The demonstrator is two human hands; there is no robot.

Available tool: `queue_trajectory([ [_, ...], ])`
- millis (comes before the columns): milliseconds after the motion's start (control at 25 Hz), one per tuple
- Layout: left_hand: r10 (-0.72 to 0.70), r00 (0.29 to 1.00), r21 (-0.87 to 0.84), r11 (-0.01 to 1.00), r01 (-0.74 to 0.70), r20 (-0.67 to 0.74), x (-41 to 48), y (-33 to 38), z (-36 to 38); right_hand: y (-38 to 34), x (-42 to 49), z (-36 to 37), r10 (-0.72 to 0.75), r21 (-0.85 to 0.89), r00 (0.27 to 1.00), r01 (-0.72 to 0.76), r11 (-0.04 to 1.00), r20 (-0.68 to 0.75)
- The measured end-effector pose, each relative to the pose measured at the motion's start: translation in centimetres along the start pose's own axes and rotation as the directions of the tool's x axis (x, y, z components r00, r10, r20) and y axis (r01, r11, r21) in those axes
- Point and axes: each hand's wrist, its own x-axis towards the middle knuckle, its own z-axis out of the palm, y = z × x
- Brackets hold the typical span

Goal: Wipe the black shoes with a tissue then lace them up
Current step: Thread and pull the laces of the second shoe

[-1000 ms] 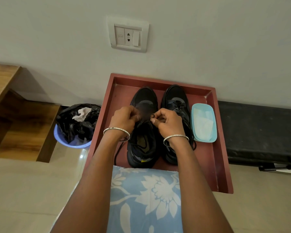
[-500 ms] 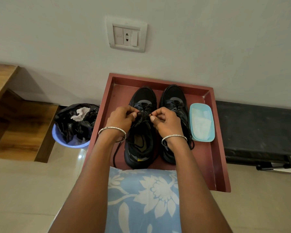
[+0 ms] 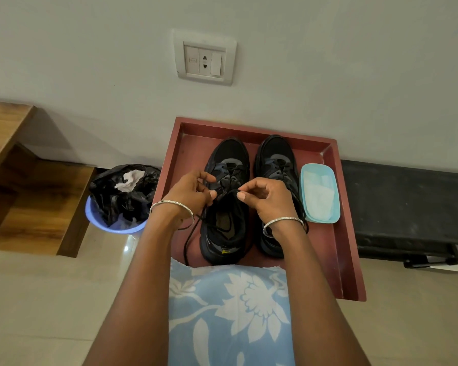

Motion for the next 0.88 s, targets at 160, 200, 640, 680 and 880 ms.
queue_trajectory([
  [160, -0.029, 0.999, -0.051, 0.998, 0.031, 0.035, 0.2, 0.3, 0.2, -1.8, 0.0, -0.3, -0.043, 0.247, 0.999, 0.042, 0.968, -0.003],
  [200, -0.036, 0.998, -0.035, 0.999, 0.038, 0.055, 0.2, 0.4, 0.3, -2.1, 0.0, -0.2, -0.056, 0.263, 0.998, 0.050, 0.963, 0.014],
  [640, 0.065, 0.998, 0.119, 0.991, -0.066, 0.007, -0.7, 0.5, 2.3, -3.7, -2.4, -0.7, 0.132, 0.683, 0.984, -0.178, 0.708, 0.120],
  [680, 0.089, 0.996, 0.163, 0.983, -0.084, -0.019, -0.9, 0.4, 2.6, -4.2, -3.0, -1.0, 0.147, 0.768, 0.974, -0.225, 0.599, 0.170],
  [880, 0.112, 0.990, 0.310, 0.947, -0.081, -0.083, -0.7, 0.1, 3.5, -9.4, -5.1, -3.7, 0.148, 0.810, 0.975, -0.221, 0.543, 0.166],
])
